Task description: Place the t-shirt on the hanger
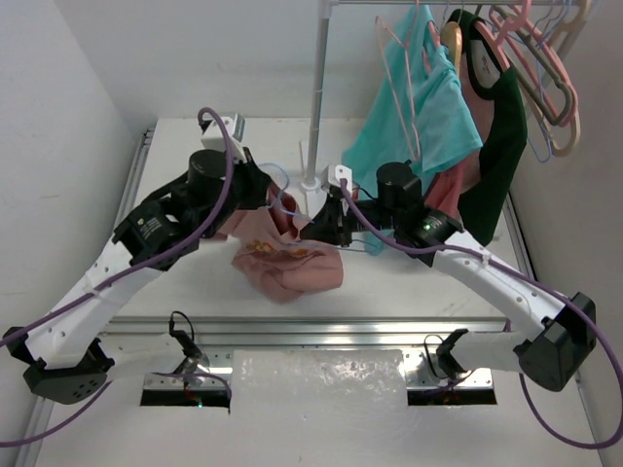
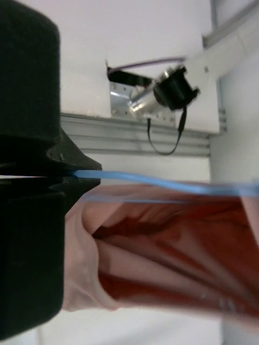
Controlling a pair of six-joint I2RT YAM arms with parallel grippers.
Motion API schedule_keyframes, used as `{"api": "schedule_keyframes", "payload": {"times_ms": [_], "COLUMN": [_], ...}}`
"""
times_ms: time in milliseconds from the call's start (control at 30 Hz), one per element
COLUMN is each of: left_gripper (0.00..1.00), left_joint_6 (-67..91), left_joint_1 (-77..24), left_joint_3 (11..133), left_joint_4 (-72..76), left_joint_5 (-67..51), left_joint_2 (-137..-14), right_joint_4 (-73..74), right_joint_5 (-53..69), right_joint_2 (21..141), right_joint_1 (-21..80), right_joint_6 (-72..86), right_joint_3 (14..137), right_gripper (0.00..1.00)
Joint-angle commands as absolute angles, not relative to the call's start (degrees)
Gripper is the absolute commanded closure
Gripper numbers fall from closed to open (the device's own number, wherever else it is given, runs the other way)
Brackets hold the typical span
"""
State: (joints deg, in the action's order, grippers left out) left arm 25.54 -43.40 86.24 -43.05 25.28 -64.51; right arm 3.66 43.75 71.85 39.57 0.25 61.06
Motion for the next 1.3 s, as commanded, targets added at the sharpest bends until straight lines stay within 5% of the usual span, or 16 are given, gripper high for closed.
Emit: {"api": "schedule_keyframes", "payload": {"times_ms": [0,267,300,367,400,433,667,933,1267], "left_gripper": [1.0,1.0,0.93,0.53,0.12,0.01,0.0,0.0,0.0], "left_joint_6": [22.9,20.9,20.5,19.4,19.0,18.3,8.5,-13.8,-20.5], "left_joint_1": [-43.1,-43.0,-43.0,-43.1,-43.0,-43.0,-43.0,-43.1,-42.9], "left_joint_3": [90.8,90.5,90.5,91.0,91.9,92.5,91.9,78.1,76.1], "left_joint_4": [-38.8,-38.0,-38.1,-40.0,-40.9,-43.0,-45.7,-32.6,-28.0], "left_joint_5": [19.5,6.8,5.9,5.4,6.3,7.3,14.3,1.9,-1.5], "left_joint_2": [-62.9,-63.1,-63.0,-62.8,-62.8,-62.6,-57.8,-49.4,-53.5], "right_joint_4": [-7.8,-26.9,-29.2,-36.5,-37.9,-38.8,-37.4,-32.9,-33.7], "right_joint_5": [60.0,51.0,49.1,47.3,47.0,47.4,51.3,64.2,69.8], "right_joint_2": [72.6,74.4,74.2,73.7,73.7,73.7,73.7,75.0,72.3], "right_joint_1": [40.5,40.3,40.0,39.2,38.3,38.0,35.6,29.8,29.1], "right_joint_6": [-4.1,6.2,8.3,11.1,13.2,13.6,13.4,16.5,20.1], "right_joint_3": [59.2,54.2,53.0,49.5,48.8,48.4,48.8,50.1,48.8], "right_gripper": [1.0,1.0,1.0,1.0,1.0,1.0,1.0,1.0,1.0]}}
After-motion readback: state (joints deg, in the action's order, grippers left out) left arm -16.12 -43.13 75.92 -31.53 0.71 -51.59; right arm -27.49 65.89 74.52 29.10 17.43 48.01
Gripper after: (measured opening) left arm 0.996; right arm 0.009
